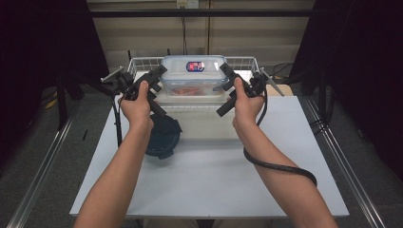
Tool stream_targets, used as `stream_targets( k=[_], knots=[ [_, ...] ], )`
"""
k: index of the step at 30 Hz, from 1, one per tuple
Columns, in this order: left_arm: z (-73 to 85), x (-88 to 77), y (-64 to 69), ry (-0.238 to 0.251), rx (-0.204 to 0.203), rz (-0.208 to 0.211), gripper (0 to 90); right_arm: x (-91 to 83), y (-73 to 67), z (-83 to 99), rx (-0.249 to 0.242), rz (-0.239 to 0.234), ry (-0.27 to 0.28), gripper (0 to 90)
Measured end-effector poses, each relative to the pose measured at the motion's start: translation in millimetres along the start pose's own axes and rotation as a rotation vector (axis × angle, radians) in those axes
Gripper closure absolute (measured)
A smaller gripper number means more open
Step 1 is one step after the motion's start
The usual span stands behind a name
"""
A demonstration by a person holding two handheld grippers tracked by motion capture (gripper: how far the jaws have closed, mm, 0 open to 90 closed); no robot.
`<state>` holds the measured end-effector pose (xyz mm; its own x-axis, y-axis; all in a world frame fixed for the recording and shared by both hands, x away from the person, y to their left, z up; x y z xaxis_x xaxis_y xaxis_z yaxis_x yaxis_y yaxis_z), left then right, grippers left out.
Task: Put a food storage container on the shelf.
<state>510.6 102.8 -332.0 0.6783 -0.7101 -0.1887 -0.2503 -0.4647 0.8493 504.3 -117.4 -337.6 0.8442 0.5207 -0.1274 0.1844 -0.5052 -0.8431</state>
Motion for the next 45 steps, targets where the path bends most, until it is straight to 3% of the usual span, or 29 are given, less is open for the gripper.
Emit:
stream_targets(
  k=[4, 6, 7, 13, 19, 24, 27, 34, 37, 45],
  knots=[
    [2.8, -1.1, 4.9, 0.004, 0.04, 0.0, 46.2, -2.4, -3.6, 3.8, -0.034, 0.0, -0.013, 41.6],
    [4.0, -3.8, 6.0, -0.004, 0.056, -0.001, 41.4, -5.1, -5.5, 6.7, -0.076, 0.0, -0.021, 37.0],
    [3.8, -7.3, 9.6, 0.008, 0.089, -0.008, 40.5, -6.2, -6.6, 7.9, -0.076, -0.007, -0.022, 34.4],
    [10.3, -14.2, 16.9, 0.002, 0.122, 0.001, 35.3, -15.3, -13.0, 11.9, -0.084, -0.048, -0.027, 31.1],
    [22.1, -19.3, 19.4, -0.009, 0.128, 0.027, 29.2, -26.4, -16.9, 17.7, -0.094, -0.08, -0.039, 28.9],
    [30.7, -23.4, 18.2, -0.009, 0.105, 0.049, 23.8, -35.1, -17.5, 24.4, -0.102, -0.104, -0.047, 28.0],
    [35.7, -27.7, 16.0, -0.017, 0.121, 0.053, 20.0, -41.0, -16.6, 30.4, -0.101, -0.12, -0.063, 27.0],
    [46.7, -38.2, 12.8, -0.03, 0.126, 0.074, 18.1, -51.2, -13.1, 38.1, -0.11, -0.141, -0.078, 25.7],
    [52.3, -41.9, 12.3, -0.037, 0.153, 0.072, 16.6, -55.7, -9.7, 42.3, -0.102, -0.147, -0.093, 24.8],
    [65.3, -51.0, 6.2, -0.07, 0.129, 0.104, 13.6, -65.2, -7.3, 55.5, -0.1, -0.174, -0.122, 24.0]
  ],
)
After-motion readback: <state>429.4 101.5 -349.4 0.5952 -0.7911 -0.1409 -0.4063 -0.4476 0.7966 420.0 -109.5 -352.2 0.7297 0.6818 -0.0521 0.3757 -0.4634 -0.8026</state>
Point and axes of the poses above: each handheld gripper's, and its own axes: x roughly forward along the jaws, z roughly out of its underside, y roughly to its right, the point moved 10 cm from there along x, roughly forward along the jaws, and after that the axes turned 13 degrees about -y, right-handed, at the moved point
